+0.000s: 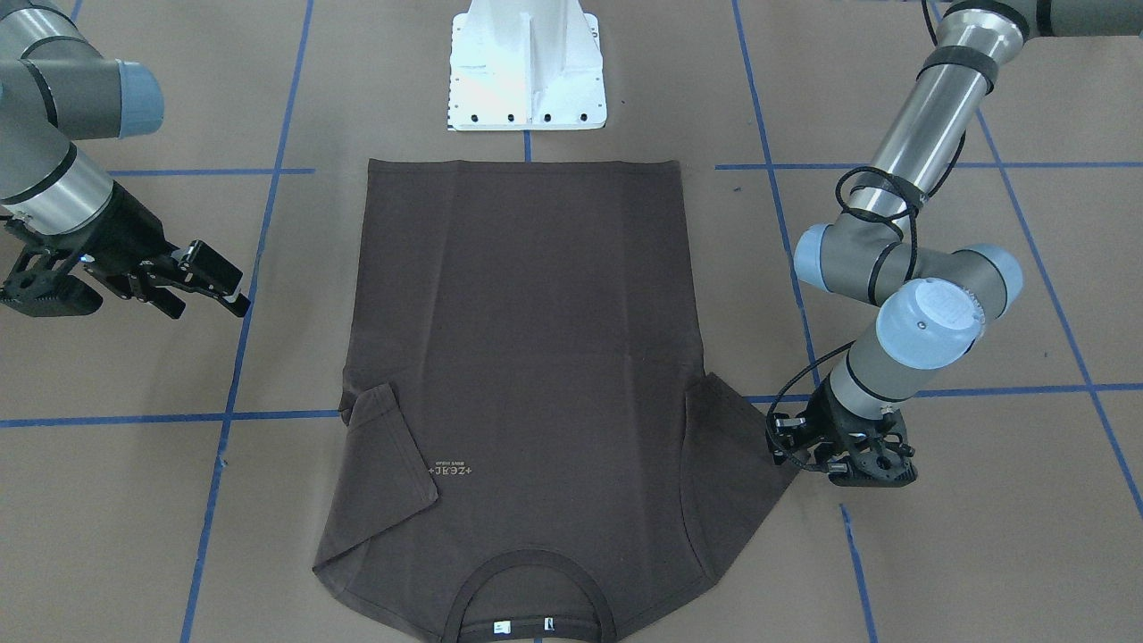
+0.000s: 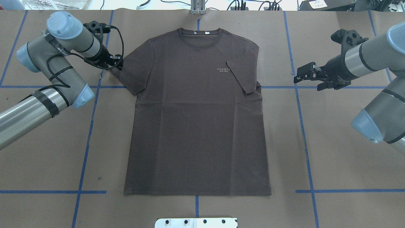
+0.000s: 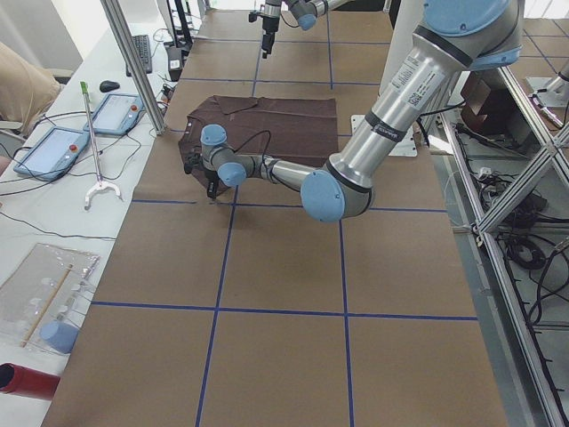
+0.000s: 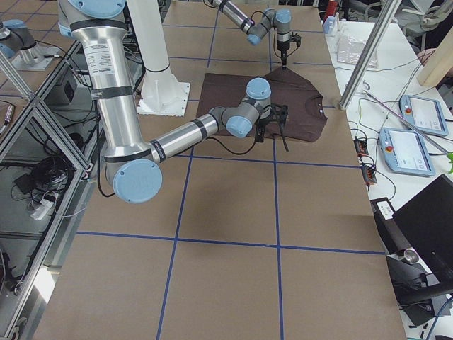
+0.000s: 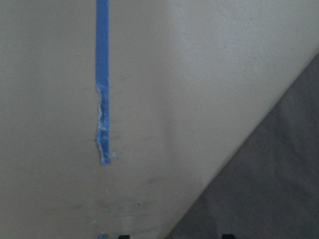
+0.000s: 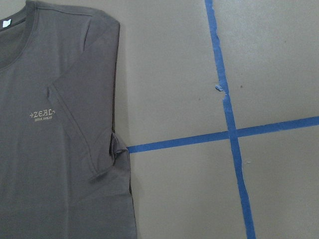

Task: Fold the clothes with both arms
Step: 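Move the left gripper to the other sleeve while the right gripper withdraws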

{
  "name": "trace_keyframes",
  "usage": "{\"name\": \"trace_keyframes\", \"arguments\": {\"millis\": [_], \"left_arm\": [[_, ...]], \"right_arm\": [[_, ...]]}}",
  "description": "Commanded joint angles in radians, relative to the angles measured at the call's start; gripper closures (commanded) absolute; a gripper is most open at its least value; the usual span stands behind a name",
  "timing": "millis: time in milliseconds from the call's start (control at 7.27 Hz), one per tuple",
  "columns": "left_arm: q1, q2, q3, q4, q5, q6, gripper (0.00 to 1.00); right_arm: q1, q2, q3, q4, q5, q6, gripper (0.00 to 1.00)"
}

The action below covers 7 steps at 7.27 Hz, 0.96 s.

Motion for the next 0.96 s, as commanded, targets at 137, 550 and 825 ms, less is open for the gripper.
{"name": "trace_keyframes", "arguments": {"millis": [137,550,825], "left_arm": [[0.004,-0.002,0.000,0.001,-0.001,0.022,1.00],[-0.019,-0.049,-0.009,0.004,-0.012,0.012,1.00],[-0.016,-0.120,-0.009,0.029,-0.012,-0.046,1.00]], "right_arm": [[-0.002,0.000,-0.002,0.001,0.002,-0.001,0.00],[-0.002,0.002,-0.016,0.001,-0.006,-0.002,0.00],[-0.003,0.002,-0.018,0.001,-0.004,-0.002,0.00]]}}
